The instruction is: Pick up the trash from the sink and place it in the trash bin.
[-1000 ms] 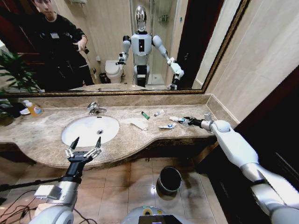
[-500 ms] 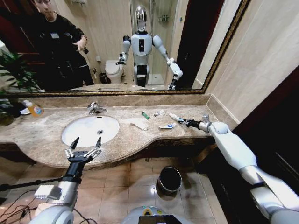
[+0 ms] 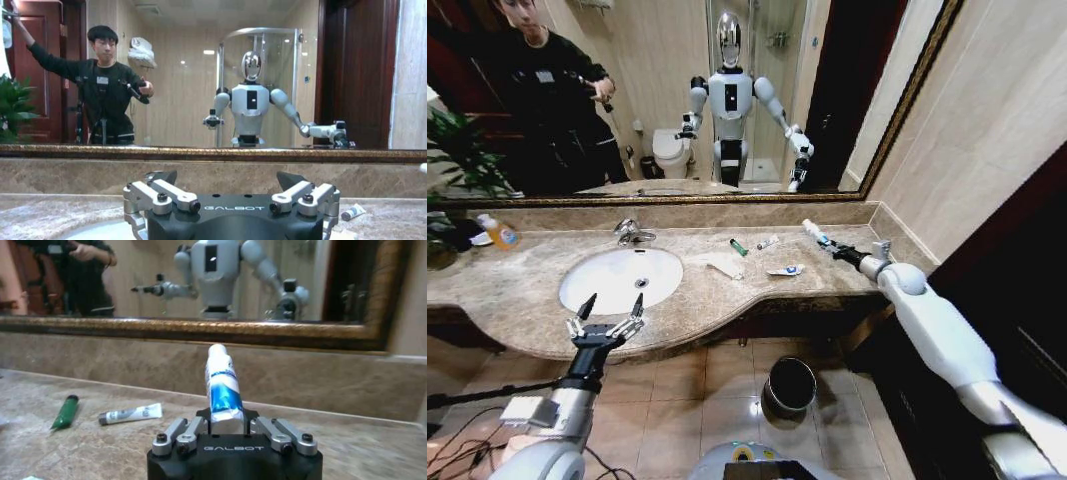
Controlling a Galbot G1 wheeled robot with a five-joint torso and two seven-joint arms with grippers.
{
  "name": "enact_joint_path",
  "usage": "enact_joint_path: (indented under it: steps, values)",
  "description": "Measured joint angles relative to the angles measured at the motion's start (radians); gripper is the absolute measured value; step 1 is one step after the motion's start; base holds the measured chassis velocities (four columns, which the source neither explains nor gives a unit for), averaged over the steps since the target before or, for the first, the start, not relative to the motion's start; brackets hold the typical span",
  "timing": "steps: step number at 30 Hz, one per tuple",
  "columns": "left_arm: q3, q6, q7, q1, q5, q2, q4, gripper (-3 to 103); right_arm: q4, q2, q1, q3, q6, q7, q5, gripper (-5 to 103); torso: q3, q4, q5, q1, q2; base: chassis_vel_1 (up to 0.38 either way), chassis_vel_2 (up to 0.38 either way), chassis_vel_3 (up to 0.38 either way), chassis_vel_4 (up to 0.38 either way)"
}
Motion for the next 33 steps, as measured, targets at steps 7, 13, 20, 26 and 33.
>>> enact_joint_path:
  steps: [7,13,20,26,33]
  values:
    - [0.0,0.0,0.0,0.0,0.0,0.0,0.0,100,0.142,-0.032,-0.2,0.106,0.032,0.046,0.035,27,0.0,-0.0008,0.0007,0.0,0.0,0.0,0.0,0.0,0.0]
    - [0.0,0.0,0.0,0.0,0.0,0.0,0.0,100,0.288,-0.043,-0.342,0.192,0.036,0.076,0.056,27,0.0,0.0,-0.0001,0.0,0.0,0.0,0.0,0.0,0.0]
    - [0.0,0.0,0.0,0.0,0.0,0.0,0.0,100,0.436,0.06,-0.514,0.287,0.032,0.126,0.039,27,0.0,0.0,0.0003,0.0,0.0,0.0,0.0,0.0,0.0]
    - [0.0,0.0,0.0,0.0,0.0,0.0,0.0,100,0.595,0.224,-0.715,0.329,0.045,0.139,-0.066,27,0.0,-0.0002,0.0001,0.0,0.0,0.0,0.0,0.0,0.0]
    - [0.0,0.0,0.0,0.0,0.0,0.0,0.0,100,0.605,0.348,-0.833,0.3,0.11,0.098,-0.211,27,0.0,-0.0002,0.0002,0.0,0.0,0.0,0.0,0.0,0.0]
